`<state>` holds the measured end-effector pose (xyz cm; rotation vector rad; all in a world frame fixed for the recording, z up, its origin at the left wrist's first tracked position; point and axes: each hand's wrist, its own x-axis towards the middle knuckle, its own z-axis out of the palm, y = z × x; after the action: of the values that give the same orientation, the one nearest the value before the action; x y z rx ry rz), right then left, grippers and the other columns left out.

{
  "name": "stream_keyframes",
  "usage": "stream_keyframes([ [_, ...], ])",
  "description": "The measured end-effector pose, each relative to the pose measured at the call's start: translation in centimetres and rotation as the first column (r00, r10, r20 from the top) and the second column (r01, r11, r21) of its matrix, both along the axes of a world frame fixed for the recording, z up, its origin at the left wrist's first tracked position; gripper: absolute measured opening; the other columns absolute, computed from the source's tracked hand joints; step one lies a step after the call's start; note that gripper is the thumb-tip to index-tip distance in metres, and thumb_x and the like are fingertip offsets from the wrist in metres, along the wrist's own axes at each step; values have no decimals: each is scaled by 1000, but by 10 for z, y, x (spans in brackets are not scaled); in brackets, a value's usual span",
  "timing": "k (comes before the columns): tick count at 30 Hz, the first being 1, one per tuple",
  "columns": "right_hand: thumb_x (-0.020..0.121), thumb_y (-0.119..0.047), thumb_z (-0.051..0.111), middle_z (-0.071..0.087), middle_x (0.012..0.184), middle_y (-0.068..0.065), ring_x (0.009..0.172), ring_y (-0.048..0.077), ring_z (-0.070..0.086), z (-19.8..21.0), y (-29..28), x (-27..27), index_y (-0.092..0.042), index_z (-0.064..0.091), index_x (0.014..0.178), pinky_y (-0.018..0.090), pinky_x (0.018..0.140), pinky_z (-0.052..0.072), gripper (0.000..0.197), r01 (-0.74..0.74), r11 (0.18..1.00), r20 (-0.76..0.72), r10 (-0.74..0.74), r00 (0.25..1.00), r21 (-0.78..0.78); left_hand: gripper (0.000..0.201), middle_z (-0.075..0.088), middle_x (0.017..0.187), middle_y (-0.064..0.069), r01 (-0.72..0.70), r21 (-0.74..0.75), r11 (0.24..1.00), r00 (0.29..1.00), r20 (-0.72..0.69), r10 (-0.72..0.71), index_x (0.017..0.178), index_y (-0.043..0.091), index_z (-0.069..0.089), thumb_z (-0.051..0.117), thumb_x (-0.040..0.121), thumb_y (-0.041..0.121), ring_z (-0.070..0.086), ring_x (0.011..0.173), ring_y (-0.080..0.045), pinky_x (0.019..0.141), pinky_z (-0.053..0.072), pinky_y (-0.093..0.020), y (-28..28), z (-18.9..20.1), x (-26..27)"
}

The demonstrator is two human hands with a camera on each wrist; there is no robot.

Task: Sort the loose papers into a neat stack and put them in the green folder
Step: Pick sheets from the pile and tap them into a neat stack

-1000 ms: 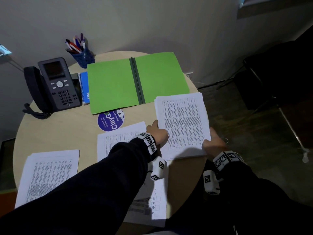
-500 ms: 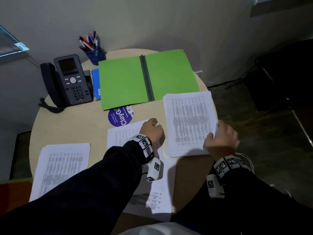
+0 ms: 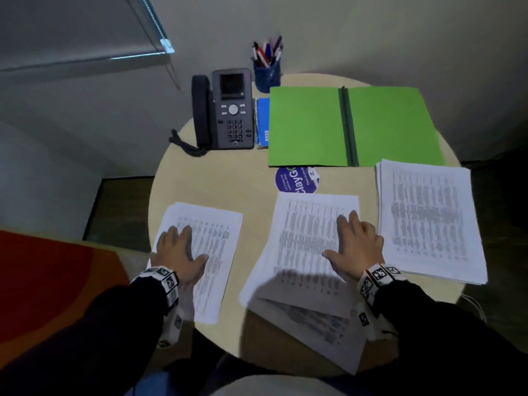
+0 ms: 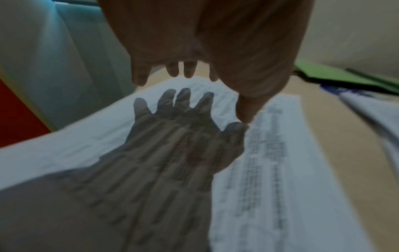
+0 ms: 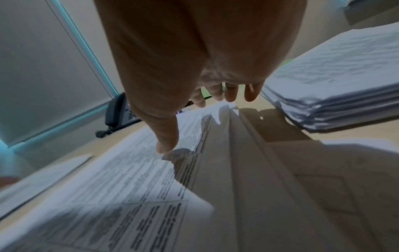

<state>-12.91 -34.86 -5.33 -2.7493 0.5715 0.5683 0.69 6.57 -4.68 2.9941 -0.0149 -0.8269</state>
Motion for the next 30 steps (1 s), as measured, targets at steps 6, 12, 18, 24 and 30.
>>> stream_keyframes([
  [6,84,-75,56,5,168,-3,144,33,19,-8,13,6,-30,14,157,57,111,28,95,17,997,-80,-23,997,-74,104,-26,169,-1,-60,-15,998,993,-101,58,162,38,-12,39,84,85,-17,157,-29,121,6,-64,-18,-20,-22],
  [12,87,-67,60,5,169,-5,144,32,19,-3,22,5,-32,17,158,54,110,28,91,50,997,-98,-55,994,-53,100,-10,170,-4,-111,-132,985,994,-27,108,160,37,12,54,80,78,-6,156,-30,117,13,-64,-76,-15,-23],
  [18,91,-57,61,20,164,-5,136,30,31,9,34,3,-34,28,151,51,103,34,72,30,995,-61,-37,997,-100,116,22,154,-8,-209,-125,970,977,13,212,155,32,20,73,63,79,24,139,-35,105,37,-54,-68,-12,-5],
  [24,86,-53,68,21,164,-2,137,30,28,9,31,2,-30,21,155,50,105,34,86,62,996,4,-62,998,-65,123,20,149,-8,-294,-101,950,955,9,296,153,35,16,80,55,77,25,134,-36,102,39,-58,-69,-5,-5],
  [30,84,-73,56,-2,169,-1,150,33,9,-1,12,11,-22,5,159,56,113,23,104,-16,998,-125,8,992,-63,130,30,139,-17,-371,-104,923,926,32,376,149,27,17,88,50,72,33,127,-45,97,45,-61,-47,-11,-5],
])
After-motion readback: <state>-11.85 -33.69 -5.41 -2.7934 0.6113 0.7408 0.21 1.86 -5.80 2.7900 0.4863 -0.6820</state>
